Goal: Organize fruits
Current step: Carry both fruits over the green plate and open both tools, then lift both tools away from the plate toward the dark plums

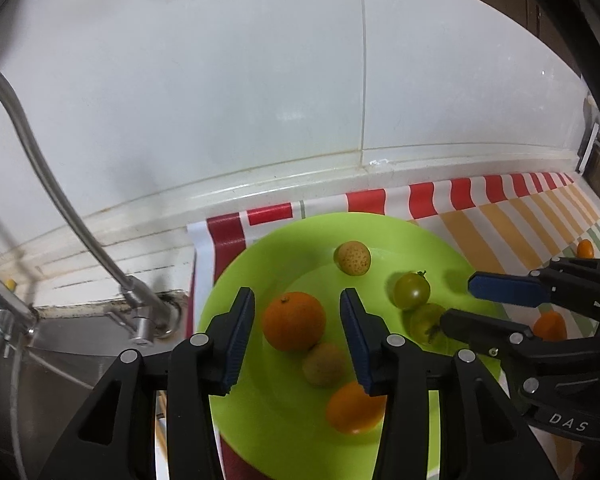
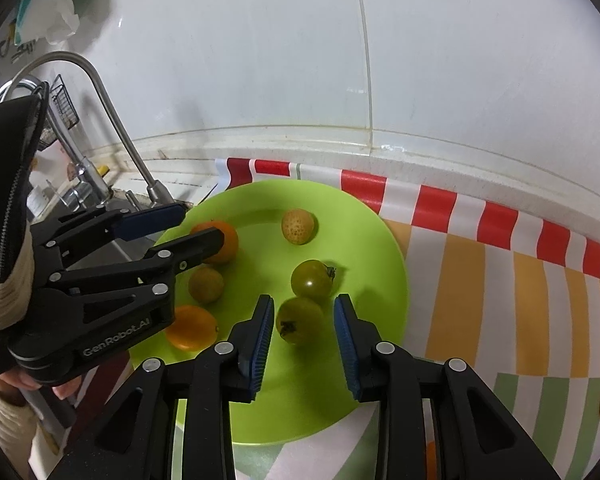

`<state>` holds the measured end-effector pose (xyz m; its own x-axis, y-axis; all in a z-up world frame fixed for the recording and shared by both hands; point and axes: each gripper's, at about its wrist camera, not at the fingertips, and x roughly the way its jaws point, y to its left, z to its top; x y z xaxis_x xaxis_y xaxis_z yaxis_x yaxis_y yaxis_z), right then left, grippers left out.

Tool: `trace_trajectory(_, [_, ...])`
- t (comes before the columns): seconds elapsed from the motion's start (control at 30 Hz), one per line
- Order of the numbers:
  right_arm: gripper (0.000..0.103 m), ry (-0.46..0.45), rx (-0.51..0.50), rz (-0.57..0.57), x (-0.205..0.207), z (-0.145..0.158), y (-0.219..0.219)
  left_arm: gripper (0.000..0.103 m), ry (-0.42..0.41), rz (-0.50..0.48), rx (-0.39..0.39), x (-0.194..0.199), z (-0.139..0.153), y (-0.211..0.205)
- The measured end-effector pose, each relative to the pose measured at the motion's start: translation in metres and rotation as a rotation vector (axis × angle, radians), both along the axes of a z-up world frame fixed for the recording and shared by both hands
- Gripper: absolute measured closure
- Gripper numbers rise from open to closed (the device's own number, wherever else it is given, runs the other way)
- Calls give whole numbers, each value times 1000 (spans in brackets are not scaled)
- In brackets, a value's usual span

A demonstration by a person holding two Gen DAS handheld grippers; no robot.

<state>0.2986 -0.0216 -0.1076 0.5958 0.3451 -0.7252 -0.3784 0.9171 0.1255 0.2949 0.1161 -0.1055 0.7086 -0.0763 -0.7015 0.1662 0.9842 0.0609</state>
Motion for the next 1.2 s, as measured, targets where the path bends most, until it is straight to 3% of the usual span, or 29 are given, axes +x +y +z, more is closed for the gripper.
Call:
trace_trajectory(0.37, [67, -67, 54, -16, -29, 30, -24, 60, -67, 52, 30, -50, 43, -15])
trace_trajectory(0.7, [67, -155, 74, 5, -79, 65, -47, 59, -141, 88, -31, -105, 82, -38])
trace_trajectory(1.2, [67, -217, 120, -73, -148, 95, -117, 51, -262, 71, -35, -173, 110, -104])
